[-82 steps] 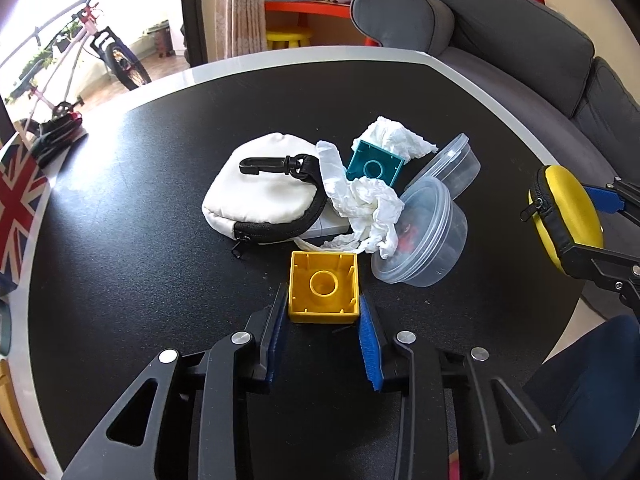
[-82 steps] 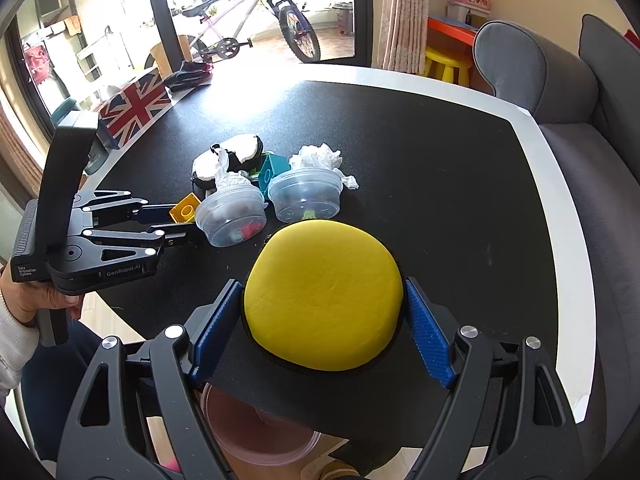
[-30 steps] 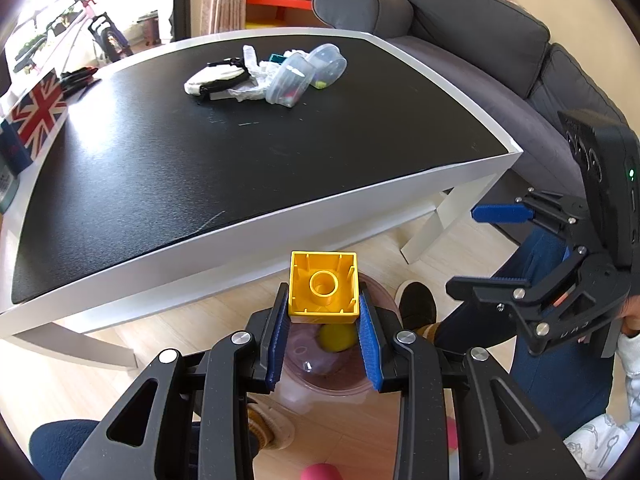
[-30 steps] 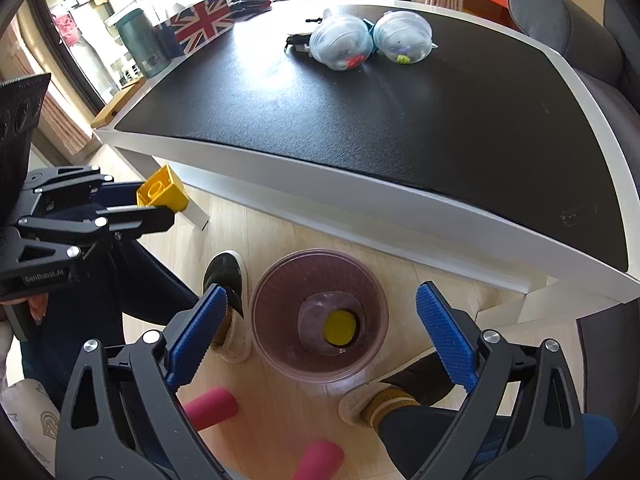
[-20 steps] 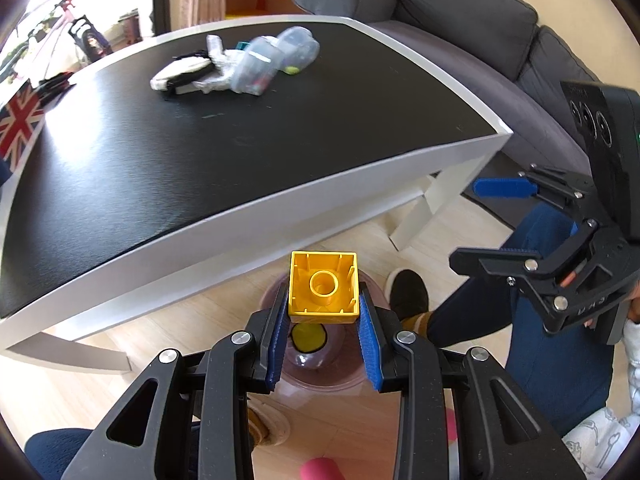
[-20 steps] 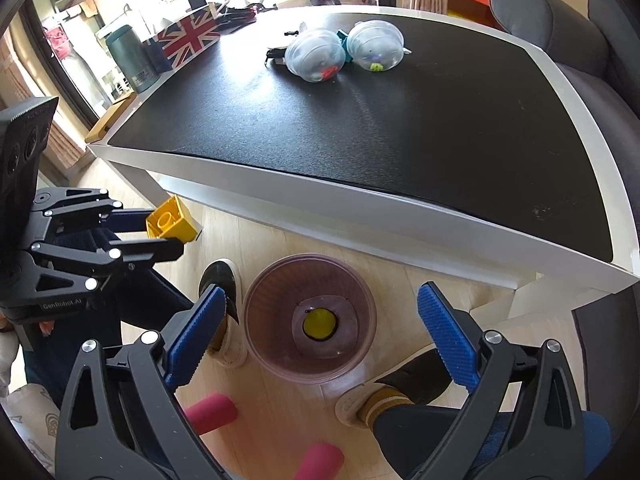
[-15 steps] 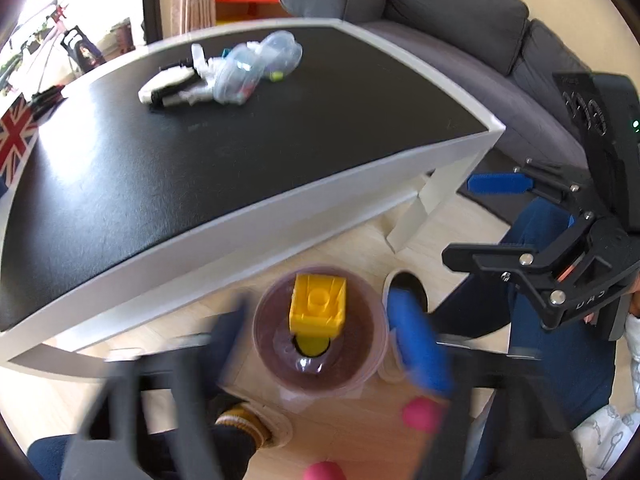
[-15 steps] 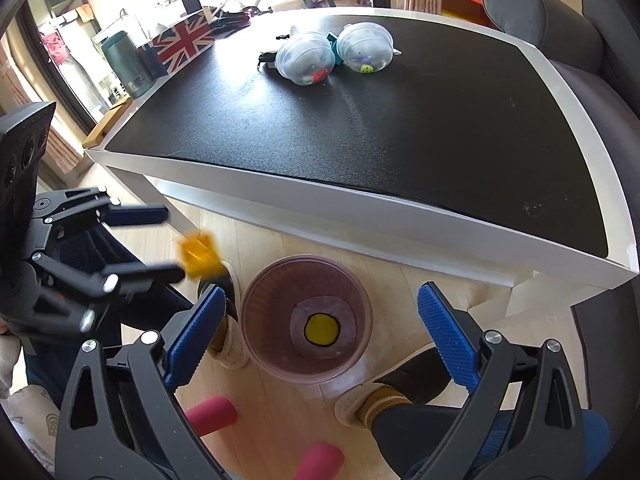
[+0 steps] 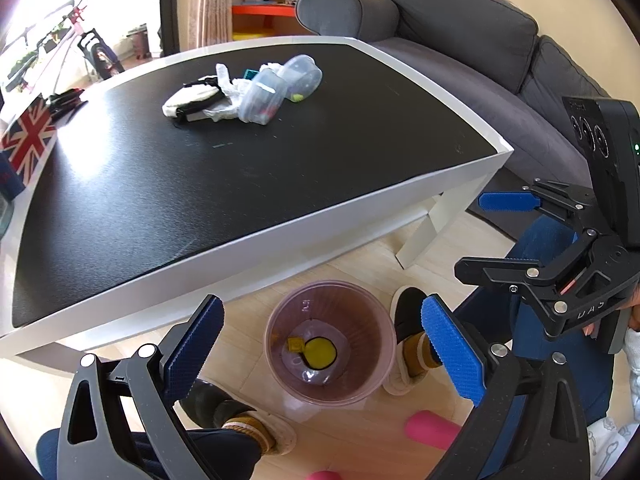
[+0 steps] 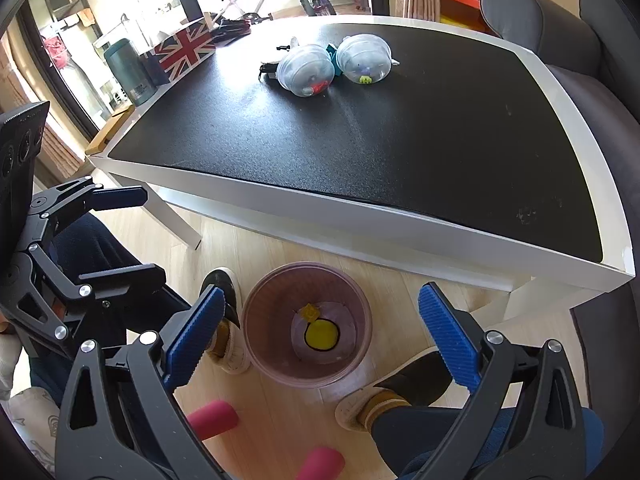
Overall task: Collect trash
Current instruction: 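Move the left gripper back over the table toward the clear containers, then close the left gripper on the clear container with red items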
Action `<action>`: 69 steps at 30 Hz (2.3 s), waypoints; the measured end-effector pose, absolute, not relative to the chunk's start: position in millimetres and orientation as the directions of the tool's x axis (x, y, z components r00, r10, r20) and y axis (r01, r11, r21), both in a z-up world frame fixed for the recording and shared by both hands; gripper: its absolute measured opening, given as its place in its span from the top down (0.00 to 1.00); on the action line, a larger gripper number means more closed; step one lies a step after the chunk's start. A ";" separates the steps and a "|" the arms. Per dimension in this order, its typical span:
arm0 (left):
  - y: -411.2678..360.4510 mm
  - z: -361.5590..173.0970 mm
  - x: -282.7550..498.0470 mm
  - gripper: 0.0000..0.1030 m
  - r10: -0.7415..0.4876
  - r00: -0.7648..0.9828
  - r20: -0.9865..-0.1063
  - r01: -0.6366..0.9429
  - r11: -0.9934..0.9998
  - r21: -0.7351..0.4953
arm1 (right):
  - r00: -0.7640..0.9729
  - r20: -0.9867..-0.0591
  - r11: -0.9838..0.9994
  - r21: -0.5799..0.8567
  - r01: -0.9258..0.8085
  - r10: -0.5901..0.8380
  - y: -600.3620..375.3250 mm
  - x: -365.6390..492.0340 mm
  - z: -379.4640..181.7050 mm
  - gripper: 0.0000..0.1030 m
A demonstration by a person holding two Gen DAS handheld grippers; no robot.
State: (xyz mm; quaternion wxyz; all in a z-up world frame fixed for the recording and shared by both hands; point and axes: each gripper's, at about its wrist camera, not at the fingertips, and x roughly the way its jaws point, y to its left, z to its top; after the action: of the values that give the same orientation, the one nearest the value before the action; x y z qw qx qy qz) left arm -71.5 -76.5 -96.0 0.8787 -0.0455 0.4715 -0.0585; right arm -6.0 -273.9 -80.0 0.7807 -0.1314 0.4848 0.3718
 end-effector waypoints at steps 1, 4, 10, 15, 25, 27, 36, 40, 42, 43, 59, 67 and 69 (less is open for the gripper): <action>-75.5 -94.8 -71.7 0.07 -0.143 0.550 -0.823 0.057 0.989 -0.133 | 0.254 -0.854 0.688 0.156 -0.709 0.454 -273.5 -6.2 -79.3 0.07; -72.2 -90.7 -71.8 0.07 -0.135 0.554 -0.821 0.052 0.990 -0.128 | 0.255 -0.852 0.686 0.154 -0.711 0.456 -272.6 -5.5 -76.3 0.07; -63.3 -79.3 -68.0 0.07 -0.118 0.575 -0.809 0.035 0.992 -0.120 | 0.274 -0.842 0.688 0.148 -0.710 0.465 -270.0 -0.3 -65.0 0.06; -56.3 -67.4 -59.3 0.07 -0.105 0.597 -0.795 0.023 0.993 -0.114 | 0.296 -0.832 0.691 0.138 -0.709 0.470 -267.7 9.1 -52.5 0.06; -40.3 -42.6 -23.9 0.07 -0.081 0.641 -0.763 0.007 0.995 -0.100 | 0.344 -0.805 0.697 0.115 -0.708 0.483 -257.4 39.7 -28.2 0.05; -37.5 -41.6 -15.1 0.07 -0.083 0.642 -0.763 0.008 0.995 -0.101 | 0.346 -0.804 0.696 0.113 -0.709 0.483 -254.0 45.8 -26.7 0.05; -30.0 -44.3 32.1 0.07 -0.080 0.627 -0.775 0.029 0.996 -0.080 | 0.335 -0.813 0.693 0.112 -0.712 0.476 -243.6 59.8 -30.4 0.05; -29.6 -51.2 49.9 0.07 -0.090 0.615 -0.783 0.047 0.996 -0.078 | 0.332 -0.819 0.698 0.112 -0.708 0.468 -243.5 62.3 -33.9 0.05; -30.8 -56.1 58.8 0.07 -0.090 0.610 -0.788 0.059 0.996 -0.067 | 0.331 -0.821 0.700 0.112 -0.705 0.464 -244.2 63.9 -35.0 0.05; -31.1 -58.0 62.2 0.07 -0.092 0.608 -0.789 0.063 0.996 -0.068 | 0.331 -0.822 0.702 0.111 -0.704 0.462 -244.5 64.7 -35.4 0.05; -38.8 -80.3 96.3 0.44 -0.112 0.583 -0.805 0.096 0.993 -0.069 | 0.333 -0.828 0.718 0.114 -0.687 0.450 -251.7 76.1 -38.8 0.05; -36.1 -81.7 96.6 0.76 -0.122 0.569 -0.813 0.092 0.992 -0.085 | 0.334 -0.825 0.718 0.118 -0.686 0.455 -251.9 79.0 -36.9 0.05; -36.2 -79.0 94.5 0.77 -0.132 0.569 -0.812 0.096 0.991 -0.094 | 0.335 -0.824 0.718 0.119 -0.686 0.456 -251.3 80.2 -36.5 0.05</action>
State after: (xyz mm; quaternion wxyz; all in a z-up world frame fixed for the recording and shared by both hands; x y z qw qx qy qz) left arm 94.5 -36.2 -79.0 0.8854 -0.0194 0.4598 -0.0645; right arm 80.2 -251.3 -36.5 0.8074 -0.1259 0.4552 0.3536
